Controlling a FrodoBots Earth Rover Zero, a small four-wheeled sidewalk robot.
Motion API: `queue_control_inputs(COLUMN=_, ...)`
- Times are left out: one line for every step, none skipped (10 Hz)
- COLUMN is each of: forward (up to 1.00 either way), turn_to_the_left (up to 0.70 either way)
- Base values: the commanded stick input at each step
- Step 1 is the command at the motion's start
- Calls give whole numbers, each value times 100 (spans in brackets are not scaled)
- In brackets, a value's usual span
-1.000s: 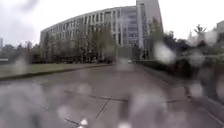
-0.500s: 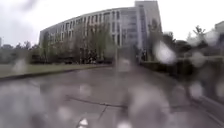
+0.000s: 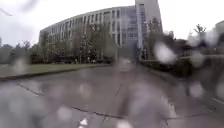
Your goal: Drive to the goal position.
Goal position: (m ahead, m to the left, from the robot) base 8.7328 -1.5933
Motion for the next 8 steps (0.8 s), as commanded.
queue_control_inputs(forward=70, turn_to_the_left=-14)
queue_control_inputs(forward=70, turn_to_the_left=-14)
queue_control_inputs(forward=70, turn_to_the_left=-14)
queue_control_inputs(forward=70, turn_to_the_left=-14)
queue_control_inputs(forward=70, turn_to_the_left=-2)
queue_control_inputs(forward=70, turn_to_the_left=0)
queue_control_inputs(forward=70, turn_to_the_left=0)
queue_control_inputs(forward=70, turn_to_the_left=0)
